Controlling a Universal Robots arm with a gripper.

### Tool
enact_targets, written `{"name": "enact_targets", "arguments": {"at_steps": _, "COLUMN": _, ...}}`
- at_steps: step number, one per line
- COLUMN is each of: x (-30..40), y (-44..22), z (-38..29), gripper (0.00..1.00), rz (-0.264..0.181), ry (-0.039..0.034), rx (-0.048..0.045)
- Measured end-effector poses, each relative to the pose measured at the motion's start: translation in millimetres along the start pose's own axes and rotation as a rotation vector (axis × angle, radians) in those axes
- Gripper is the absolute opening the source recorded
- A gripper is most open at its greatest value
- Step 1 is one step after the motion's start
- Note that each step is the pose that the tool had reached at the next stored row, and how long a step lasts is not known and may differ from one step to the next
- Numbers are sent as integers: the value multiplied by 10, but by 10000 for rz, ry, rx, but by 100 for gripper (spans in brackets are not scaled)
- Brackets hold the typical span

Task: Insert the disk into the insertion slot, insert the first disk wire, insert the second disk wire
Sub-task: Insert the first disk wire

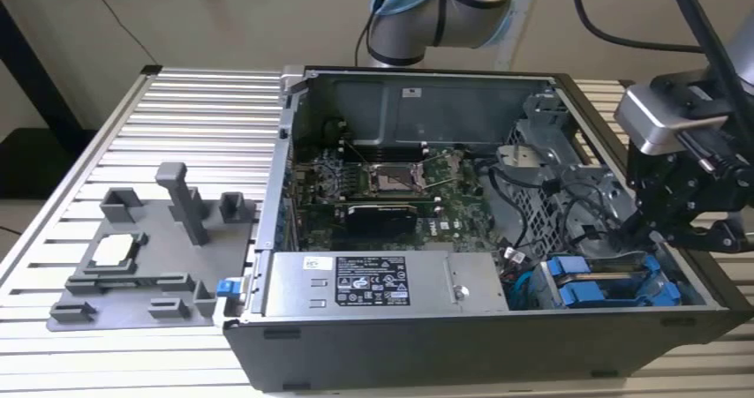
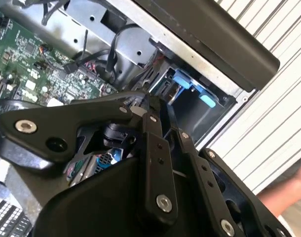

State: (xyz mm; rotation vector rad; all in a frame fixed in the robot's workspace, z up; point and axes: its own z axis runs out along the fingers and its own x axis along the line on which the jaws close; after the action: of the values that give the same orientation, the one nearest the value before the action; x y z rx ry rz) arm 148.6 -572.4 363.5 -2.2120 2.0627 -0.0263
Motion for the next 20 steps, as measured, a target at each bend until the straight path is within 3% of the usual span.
{"name": "enact_targets", "arguments": {"at_steps": 8, "x": 13, "y": 13, "z": 87, "gripper": 19, "rz": -3, "ry": 7, "rx": 46}}
{"name": "enact_targets", "arguments": {"at_steps": 20, "x": 20, "y": 18, "z": 136, "gripper": 19, "rz": -5, "ry": 12, "rx": 85}}
